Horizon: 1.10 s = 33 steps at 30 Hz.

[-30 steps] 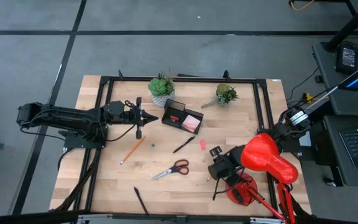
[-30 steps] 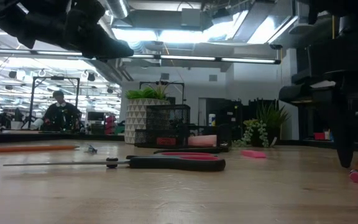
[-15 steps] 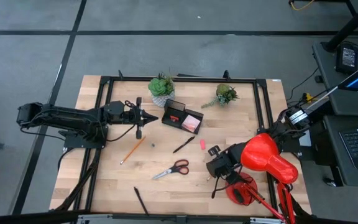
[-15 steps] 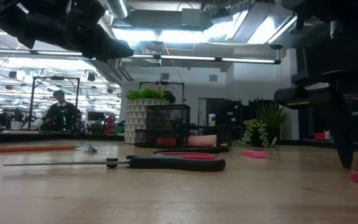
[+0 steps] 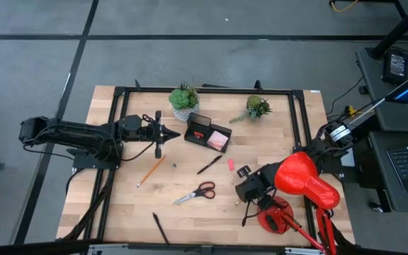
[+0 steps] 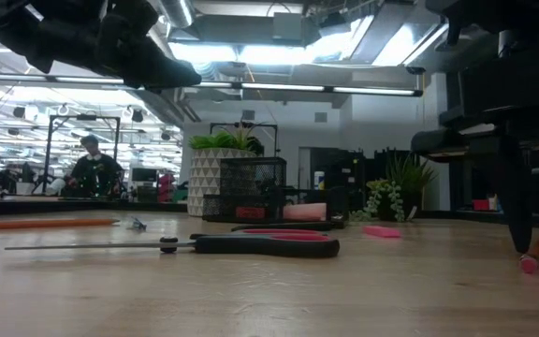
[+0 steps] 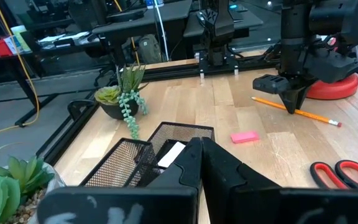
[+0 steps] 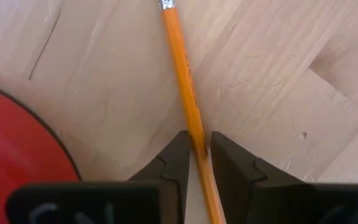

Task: Pick and place office supplies into organizer
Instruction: Put the right orange pencil into the black desk organizer

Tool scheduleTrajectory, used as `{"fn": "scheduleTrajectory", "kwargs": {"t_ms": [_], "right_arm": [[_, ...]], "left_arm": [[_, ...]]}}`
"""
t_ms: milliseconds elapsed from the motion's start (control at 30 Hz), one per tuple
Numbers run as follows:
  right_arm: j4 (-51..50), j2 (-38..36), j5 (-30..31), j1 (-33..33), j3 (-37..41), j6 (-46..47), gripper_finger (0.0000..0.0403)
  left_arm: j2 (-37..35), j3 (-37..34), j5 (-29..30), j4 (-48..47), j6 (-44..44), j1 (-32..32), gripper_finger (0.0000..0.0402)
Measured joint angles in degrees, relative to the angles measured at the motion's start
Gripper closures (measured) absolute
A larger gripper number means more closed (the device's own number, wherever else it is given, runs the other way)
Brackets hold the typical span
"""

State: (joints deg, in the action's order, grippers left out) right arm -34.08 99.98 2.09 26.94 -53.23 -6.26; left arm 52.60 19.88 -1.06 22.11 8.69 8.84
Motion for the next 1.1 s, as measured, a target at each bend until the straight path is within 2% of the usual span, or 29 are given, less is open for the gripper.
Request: {"fn": "scheduleTrajectory", "kwargs": {"t_ms": [900, 1100], "right_arm": [[2.2, 0.0, 0.4, -0.2, 0.1, 4.7, 0.0335], [2.7, 0.0, 0.5, -0.2, 0.0, 4.7, 0.036]], "left_arm": [[0.0, 0.0, 0.0, 0.0, -0.1, 0.0, 0.0398], [0.0, 0.0, 0.0, 0.0, -0.4, 0.0, 0.0399]]}}
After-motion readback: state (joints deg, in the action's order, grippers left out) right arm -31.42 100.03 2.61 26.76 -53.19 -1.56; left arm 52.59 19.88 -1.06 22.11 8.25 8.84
